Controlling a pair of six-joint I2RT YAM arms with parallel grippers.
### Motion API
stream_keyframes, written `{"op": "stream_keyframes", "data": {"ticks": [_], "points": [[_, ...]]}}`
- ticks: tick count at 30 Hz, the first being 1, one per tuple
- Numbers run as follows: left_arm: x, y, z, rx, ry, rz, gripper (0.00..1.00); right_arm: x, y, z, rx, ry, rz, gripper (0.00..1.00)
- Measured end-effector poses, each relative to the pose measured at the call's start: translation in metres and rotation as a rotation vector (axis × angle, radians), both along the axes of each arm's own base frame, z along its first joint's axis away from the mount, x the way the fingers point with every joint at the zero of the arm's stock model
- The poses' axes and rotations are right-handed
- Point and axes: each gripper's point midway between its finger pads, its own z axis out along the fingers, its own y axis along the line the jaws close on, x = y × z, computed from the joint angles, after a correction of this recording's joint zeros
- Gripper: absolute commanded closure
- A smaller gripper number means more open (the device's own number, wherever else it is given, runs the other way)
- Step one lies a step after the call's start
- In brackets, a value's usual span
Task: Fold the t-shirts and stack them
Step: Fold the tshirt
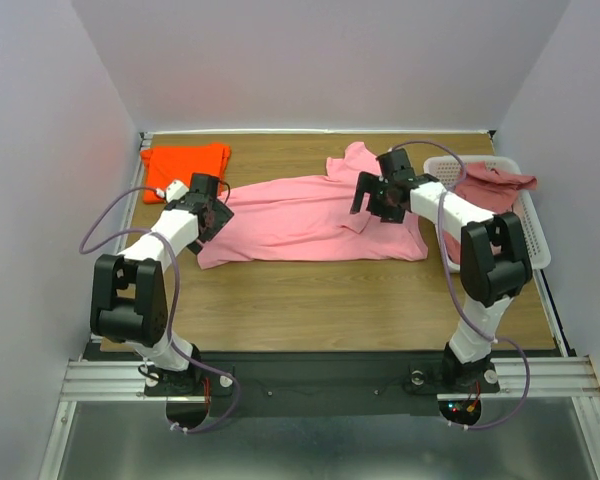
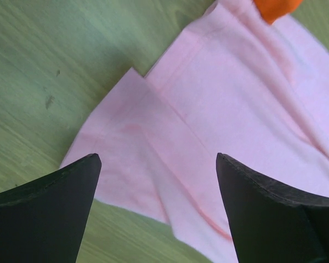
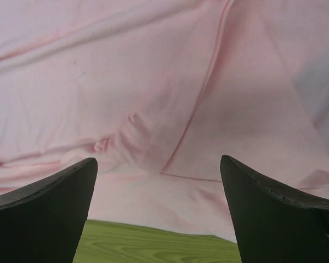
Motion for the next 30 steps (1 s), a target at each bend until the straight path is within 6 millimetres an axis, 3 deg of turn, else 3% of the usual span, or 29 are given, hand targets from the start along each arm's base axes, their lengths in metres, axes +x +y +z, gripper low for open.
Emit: {"op": "stream_keyframes", "data": {"ticks": [7,17,26,30], "points": [[-0.026,-0.015,-0.037,-0.036,0.061,-0.087,0.02,-0.008,0.029,-0.018,0.130,0.053,0.091,0.00],[-0.016,-0.024,-0.045,-0.055,0.025,-0.130,0.02,-0.002,0.043,-0.038,0.189,0.082,0.113,0.00],[-0.013,-0.021,-0.052,-0.036,0.010,-0.133,0.02,0.021,0.058,-0.029,0.232,0.042,0.113,0.00],[-0.011,-0.019,-0.052,-0.025,-0.007,-0.127,0.02,0.041,0.066,-0.025,0.251,0.018,0.105,0.00]]}}
